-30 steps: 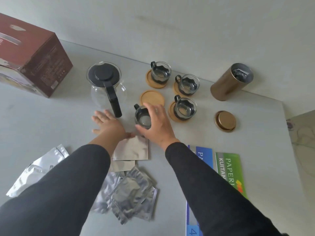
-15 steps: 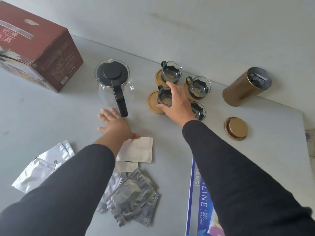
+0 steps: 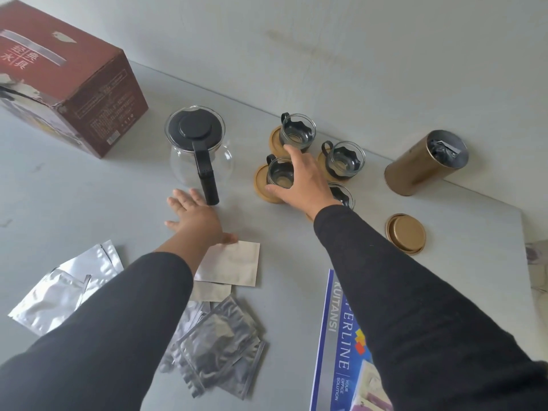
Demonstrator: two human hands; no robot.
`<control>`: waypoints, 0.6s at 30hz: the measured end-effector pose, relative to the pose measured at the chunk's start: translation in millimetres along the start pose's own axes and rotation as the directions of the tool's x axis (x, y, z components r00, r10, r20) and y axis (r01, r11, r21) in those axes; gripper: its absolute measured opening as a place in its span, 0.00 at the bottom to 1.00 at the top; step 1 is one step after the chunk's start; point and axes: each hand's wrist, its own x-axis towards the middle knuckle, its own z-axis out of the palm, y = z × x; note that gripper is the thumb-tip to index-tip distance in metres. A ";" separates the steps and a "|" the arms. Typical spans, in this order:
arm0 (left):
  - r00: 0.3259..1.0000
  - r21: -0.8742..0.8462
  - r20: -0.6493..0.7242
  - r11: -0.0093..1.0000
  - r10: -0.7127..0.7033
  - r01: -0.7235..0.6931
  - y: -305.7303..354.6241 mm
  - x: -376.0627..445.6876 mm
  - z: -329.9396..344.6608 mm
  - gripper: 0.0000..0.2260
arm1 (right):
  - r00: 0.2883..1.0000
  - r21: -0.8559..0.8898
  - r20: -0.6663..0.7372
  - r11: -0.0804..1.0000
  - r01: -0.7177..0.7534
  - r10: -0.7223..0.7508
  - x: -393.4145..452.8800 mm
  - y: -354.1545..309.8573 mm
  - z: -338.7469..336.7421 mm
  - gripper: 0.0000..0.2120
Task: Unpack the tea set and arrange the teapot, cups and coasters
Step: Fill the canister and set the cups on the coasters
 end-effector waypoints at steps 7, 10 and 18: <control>0.999 -0.046 -0.047 0.999 0.018 -0.021 -3.1 -1.7 1.3 0.62 | 0.985 0.019 -0.161 0.998 0.064 -0.061 -15.8 -10.2 -5.0 0.36; 0.994 -0.058 -0.092 0.996 0.060 -0.066 -9.0 -5.1 4.8 0.62 | 0.967 0.037 -0.248 0.997 0.062 -0.051 -32.0 -17.6 -3.6 0.32; 0.966 -0.067 -0.048 0.964 0.254 -0.257 -46.4 -8.6 -15.2 0.44 | 0.935 -0.009 -0.353 0.999 -0.037 0.031 -85.7 -55.2 8.4 0.27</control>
